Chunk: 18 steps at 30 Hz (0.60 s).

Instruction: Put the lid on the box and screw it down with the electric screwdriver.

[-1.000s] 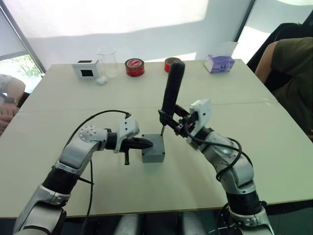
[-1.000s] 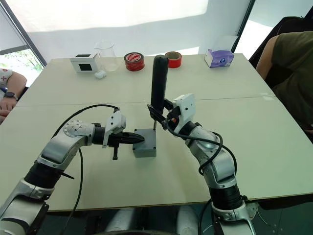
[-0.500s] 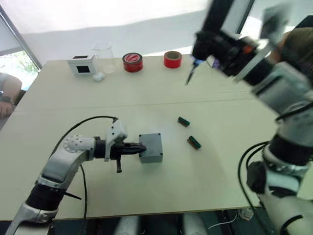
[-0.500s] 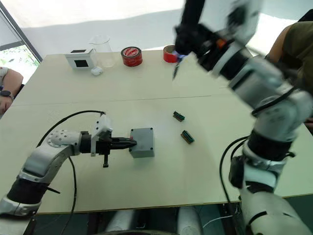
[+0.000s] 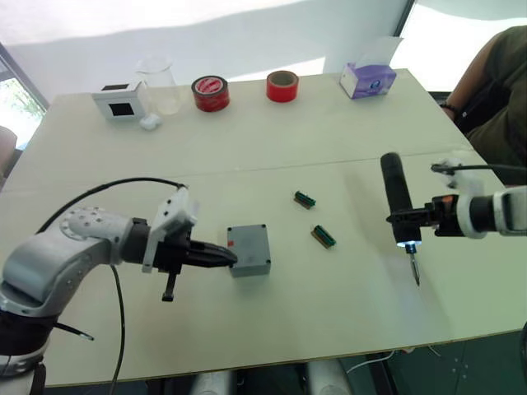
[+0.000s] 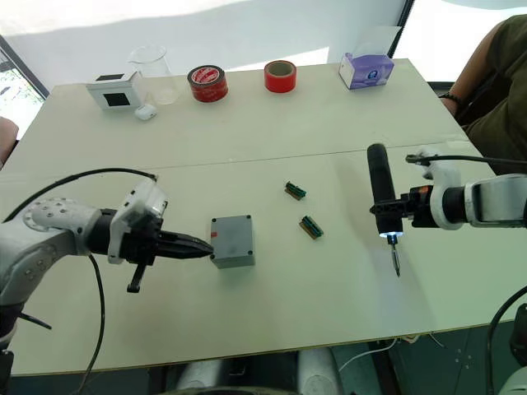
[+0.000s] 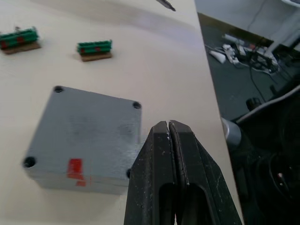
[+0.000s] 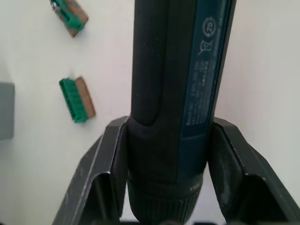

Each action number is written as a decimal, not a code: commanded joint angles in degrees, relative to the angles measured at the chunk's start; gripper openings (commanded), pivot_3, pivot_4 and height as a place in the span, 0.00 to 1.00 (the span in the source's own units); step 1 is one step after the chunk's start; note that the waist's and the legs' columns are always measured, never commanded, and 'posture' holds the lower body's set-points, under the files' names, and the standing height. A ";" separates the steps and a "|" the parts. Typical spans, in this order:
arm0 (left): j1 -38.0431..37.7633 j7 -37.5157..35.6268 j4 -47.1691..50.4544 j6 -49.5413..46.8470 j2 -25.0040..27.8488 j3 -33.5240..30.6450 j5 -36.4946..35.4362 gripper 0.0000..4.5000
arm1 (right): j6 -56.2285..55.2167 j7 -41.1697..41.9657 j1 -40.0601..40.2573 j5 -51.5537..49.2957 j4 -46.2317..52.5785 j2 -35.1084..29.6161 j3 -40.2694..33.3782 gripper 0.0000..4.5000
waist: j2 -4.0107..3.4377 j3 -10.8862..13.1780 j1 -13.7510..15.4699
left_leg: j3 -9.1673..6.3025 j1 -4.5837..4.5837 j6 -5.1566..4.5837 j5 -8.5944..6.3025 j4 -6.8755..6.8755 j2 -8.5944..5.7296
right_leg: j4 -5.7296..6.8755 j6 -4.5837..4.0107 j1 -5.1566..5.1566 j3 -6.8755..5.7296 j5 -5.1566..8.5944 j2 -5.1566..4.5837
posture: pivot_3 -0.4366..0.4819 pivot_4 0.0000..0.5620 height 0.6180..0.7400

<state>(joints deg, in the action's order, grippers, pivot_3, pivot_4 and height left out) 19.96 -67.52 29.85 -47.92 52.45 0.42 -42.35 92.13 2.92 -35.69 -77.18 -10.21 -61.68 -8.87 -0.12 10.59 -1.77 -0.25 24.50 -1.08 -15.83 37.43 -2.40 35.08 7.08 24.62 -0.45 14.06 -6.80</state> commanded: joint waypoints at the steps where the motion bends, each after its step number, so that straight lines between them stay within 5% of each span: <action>1: 0.09 0.00 1.93 1.79 1.05 -0.05 0.64 0.00 | 0.37 -2.47 0.58 -0.65 -1.38 0.08 -0.20 0.41 | -0.02 0.06 0.78 | 0.01 0.00 0.02 0.01 0.11 0.00 | 0.05 0.15 0.00 0.02 -0.10 0.01 | 0.48 0.27 1.00; 7: 0.15 0.94 0.28 1.80 0.66 -0.03 0.63 0.00 | 0.37 -3.55 0.55 0.72 -0.64 0.49 1.42 0.41 | -0.01 0.08 1.29 | -0.04 0.00 0.01 0.01 0.72 0.04 | 0.14 0.22 -0.26 0.04 -0.18 0.11 | 0.48 0.27 1.00; 8: -0.08 1.10 -0.24 1.84 0.59 -0.15 0.73 0.00 | 0.37 -3.43 0.72 1.46 -0.21 0.41 1.99 0.63 | -0.01 0.08 1.29 | -0.04 0.00 0.00 0.00 0.73 0.03 | 0.14 0.24 -0.27 0.06 -0.19 0.10 | 0.48 0.27 1.00; 13: -0.04 1.55 -5.88 3.41 1.15 -1.65 2.46 0.00 | 0.02 -1.26 -0.30 8.41 4.57 0.43 2.83 0.96 | -0.01 0.08 1.13 | -0.06 -0.02 -0.03 -0.02 0.73 0.04 | 0.21 0.35 -0.27 0.07 -0.25 0.13 | 0.48 0.27 1.00; 18: 0.83 2.98 -12.23 5.13 1.46 -3.90 4.90 0.00 | -8.24 9.51 -5.18 15.91 13.84 -1.97 4.94 0.99 | -0.02 0.08 1.00 | -0.04 -0.03 -0.03 -0.02 0.73 0.04 | 0.23 0.35 -0.25 0.07 -0.26 0.13 | 0.48 0.27 1.00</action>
<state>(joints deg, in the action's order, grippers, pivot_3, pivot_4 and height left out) 20.03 -65.24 18.89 -44.08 52.97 -0.68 -38.08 88.23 7.44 -37.88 -63.63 -1.62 -61.17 -4.08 -0.14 10.68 -0.77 -0.29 24.47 -1.11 -15.85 38.16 -2.36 35.33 7.44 24.40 -0.38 13.80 -6.66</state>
